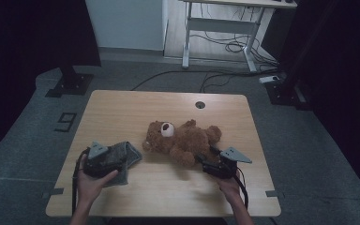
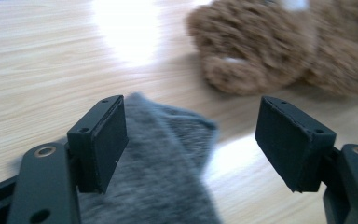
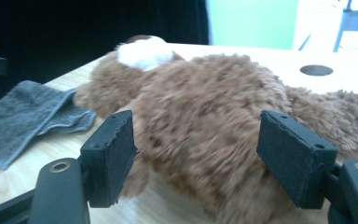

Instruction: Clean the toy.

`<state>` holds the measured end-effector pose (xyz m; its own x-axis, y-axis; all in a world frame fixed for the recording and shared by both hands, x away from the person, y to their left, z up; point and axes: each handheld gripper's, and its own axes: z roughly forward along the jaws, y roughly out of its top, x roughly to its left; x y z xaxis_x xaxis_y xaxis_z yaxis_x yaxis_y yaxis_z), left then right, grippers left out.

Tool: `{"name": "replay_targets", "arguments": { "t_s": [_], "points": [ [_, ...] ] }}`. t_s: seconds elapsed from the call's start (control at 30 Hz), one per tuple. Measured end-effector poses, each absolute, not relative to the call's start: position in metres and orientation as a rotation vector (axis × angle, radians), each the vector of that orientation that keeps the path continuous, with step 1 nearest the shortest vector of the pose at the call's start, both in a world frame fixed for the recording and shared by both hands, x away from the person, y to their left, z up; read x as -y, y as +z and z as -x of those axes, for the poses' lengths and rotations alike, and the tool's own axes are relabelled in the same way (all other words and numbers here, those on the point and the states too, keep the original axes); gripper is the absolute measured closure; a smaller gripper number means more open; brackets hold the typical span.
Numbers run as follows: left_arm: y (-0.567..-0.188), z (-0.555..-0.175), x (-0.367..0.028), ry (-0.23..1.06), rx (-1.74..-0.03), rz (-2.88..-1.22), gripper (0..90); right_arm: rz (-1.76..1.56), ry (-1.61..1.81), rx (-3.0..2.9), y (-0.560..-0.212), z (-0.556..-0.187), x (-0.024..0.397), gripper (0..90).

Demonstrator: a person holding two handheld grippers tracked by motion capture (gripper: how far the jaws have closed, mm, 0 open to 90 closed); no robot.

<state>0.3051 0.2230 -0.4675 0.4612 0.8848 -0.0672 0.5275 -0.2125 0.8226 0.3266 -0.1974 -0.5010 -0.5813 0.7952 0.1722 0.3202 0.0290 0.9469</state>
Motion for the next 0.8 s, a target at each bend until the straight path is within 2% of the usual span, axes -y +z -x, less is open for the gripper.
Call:
{"name": "replay_targets", "arguments": {
  "t_s": [0.27,0.53,0.8],
  "points": [
    [-0.477,-0.291,-0.196,0.472,-1.106,-1.906,26.8,-1.061,1.588,-1.923,-0.493,-0.308,0.207,27.4],
    [-0.488,-0.271,-0.186,0.444,-1.057,-1.952,28.1,-1.060,1.643,-1.871,-0.489,-0.286,0.226,29.4],
    [-0.498,-0.267,-0.192,0.418,-1.065,-1.954,29.0,-1.095,1.678,-1.825,-0.512,-0.261,0.244,31.0]
  ]
}}
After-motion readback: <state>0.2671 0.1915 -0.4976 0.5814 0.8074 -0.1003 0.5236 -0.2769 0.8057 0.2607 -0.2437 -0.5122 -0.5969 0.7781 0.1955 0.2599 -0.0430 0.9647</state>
